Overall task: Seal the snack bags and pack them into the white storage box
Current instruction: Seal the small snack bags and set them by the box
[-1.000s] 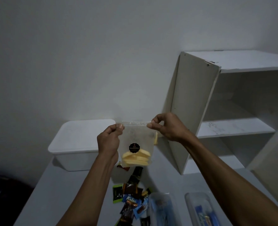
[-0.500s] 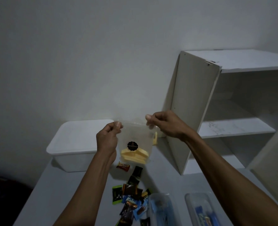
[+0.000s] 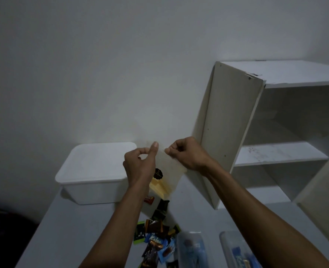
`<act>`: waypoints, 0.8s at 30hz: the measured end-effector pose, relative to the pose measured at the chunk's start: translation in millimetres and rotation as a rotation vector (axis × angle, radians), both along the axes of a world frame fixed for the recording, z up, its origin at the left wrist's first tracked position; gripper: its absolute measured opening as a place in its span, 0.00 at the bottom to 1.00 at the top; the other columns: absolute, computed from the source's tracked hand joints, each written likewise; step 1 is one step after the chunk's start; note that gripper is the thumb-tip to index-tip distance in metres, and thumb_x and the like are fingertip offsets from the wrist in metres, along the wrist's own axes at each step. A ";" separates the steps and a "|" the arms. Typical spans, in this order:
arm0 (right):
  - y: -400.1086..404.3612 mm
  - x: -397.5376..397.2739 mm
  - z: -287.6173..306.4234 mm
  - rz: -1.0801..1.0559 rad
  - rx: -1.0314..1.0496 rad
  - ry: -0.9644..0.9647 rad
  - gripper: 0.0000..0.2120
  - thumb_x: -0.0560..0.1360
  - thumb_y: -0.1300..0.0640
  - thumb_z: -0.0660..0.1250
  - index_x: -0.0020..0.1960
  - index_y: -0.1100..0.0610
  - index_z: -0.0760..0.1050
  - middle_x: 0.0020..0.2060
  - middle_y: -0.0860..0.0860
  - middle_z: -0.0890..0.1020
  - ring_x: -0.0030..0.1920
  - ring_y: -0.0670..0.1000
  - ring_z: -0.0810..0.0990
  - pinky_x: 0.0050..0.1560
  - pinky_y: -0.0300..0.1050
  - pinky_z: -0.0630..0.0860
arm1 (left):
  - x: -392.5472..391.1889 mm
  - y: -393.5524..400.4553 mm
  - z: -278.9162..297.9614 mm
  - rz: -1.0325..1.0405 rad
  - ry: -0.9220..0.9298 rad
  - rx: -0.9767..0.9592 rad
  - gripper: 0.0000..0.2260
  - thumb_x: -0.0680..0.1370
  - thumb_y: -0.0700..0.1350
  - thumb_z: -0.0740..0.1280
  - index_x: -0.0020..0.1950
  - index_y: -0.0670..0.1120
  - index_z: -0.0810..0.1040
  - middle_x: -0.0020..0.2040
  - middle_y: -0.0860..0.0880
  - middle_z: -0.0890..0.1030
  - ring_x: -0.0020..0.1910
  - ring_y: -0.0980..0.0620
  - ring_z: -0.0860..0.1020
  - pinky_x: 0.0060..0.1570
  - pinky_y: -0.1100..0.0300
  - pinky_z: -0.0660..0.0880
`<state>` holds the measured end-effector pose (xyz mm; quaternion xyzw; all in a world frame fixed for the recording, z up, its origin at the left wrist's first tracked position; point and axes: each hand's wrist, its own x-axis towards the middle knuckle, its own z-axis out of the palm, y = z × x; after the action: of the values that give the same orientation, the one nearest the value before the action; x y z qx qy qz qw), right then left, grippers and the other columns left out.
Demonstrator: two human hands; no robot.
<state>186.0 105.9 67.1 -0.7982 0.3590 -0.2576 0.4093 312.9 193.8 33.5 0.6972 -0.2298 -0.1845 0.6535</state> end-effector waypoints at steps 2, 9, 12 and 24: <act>4.2 2.5 -4.2 -0.007 0.069 -0.015 0.12 0.76 0.50 0.70 0.37 0.55 0.80 0.29 0.46 0.78 0.28 0.41 0.73 0.33 0.40 0.72 | -4.4 -1.0 1.5 -0.038 0.008 0.039 0.10 0.73 0.55 0.73 0.37 0.50 0.82 0.45 0.52 0.82 0.43 0.56 0.78 0.43 0.62 0.71; 3.2 -4.1 -12.2 0.046 0.211 0.035 0.13 0.77 0.52 0.70 0.36 0.56 0.81 0.31 0.49 0.79 0.30 0.43 0.73 0.33 0.38 0.71 | 0.1 0.7 2.3 -0.136 0.061 0.023 0.05 0.76 0.42 0.71 0.43 0.41 0.81 0.37 0.52 0.79 0.24 0.65 0.75 0.22 0.75 0.67; 4.1 -4.7 -17.7 0.041 0.198 0.026 0.13 0.77 0.52 0.70 0.40 0.61 0.81 0.33 0.51 0.79 0.34 0.46 0.74 0.34 0.40 0.73 | 0.8 3.7 4.2 -0.149 0.073 0.031 0.06 0.76 0.42 0.71 0.42 0.41 0.81 0.36 0.51 0.78 0.21 0.65 0.74 0.21 0.75 0.68; 15.5 2.4 -37.3 -0.125 0.170 -0.072 0.12 0.78 0.52 0.69 0.36 0.54 0.78 0.32 0.47 0.79 0.33 0.43 0.75 0.38 0.39 0.73 | -5.2 3.1 -5.6 -0.226 0.143 0.135 0.12 0.76 0.46 0.71 0.38 0.39 0.81 0.34 0.41 0.80 0.35 0.48 0.76 0.38 0.60 0.73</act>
<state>188.5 121.4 29.8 -0.7269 0.4136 -0.2797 0.4716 307.7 196.9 27.9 0.6942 -0.2466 -0.3211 0.5951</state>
